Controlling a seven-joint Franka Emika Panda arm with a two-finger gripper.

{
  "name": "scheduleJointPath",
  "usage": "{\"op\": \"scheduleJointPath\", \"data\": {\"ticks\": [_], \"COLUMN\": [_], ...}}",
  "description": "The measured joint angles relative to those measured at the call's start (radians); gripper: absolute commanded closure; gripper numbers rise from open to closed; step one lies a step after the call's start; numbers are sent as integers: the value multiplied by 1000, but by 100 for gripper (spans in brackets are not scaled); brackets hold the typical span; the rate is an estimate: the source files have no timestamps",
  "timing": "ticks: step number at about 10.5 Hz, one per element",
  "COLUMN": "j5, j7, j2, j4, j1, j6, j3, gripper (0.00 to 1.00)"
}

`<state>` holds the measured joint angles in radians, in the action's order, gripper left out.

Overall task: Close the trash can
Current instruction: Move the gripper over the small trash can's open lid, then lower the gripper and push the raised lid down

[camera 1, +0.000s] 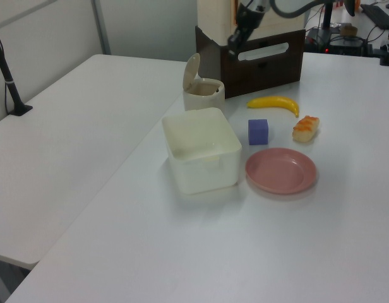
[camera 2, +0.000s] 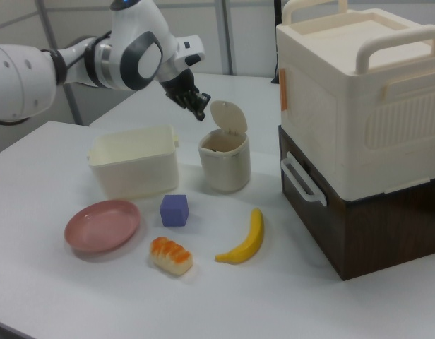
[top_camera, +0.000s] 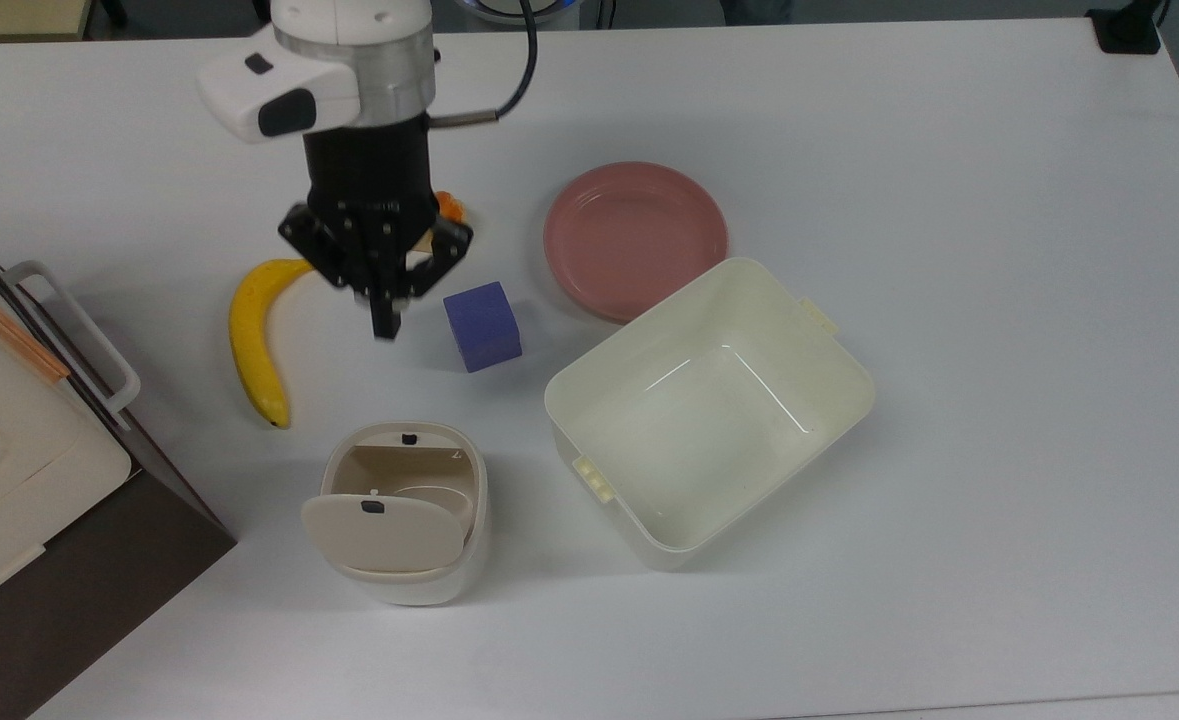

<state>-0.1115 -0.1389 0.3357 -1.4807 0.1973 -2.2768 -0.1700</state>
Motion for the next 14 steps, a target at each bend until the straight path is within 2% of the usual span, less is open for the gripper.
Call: {"op": "scheduleJointPath", "data": {"ticks": [3,6,8,12,14], "j5": [0,0,-3,-64,-72], "j7": [-87,-131,-138,-142,-143], "j2": [84,155,188,265,287], "j4": [59,147,169,170,171], "j1": [-2,-3,-9,-18,-19], "j6": [-211,-324,-417,-467,-479], "j3": [0,0,0,0,0], "gripper": [100,100,100,100,100]}}
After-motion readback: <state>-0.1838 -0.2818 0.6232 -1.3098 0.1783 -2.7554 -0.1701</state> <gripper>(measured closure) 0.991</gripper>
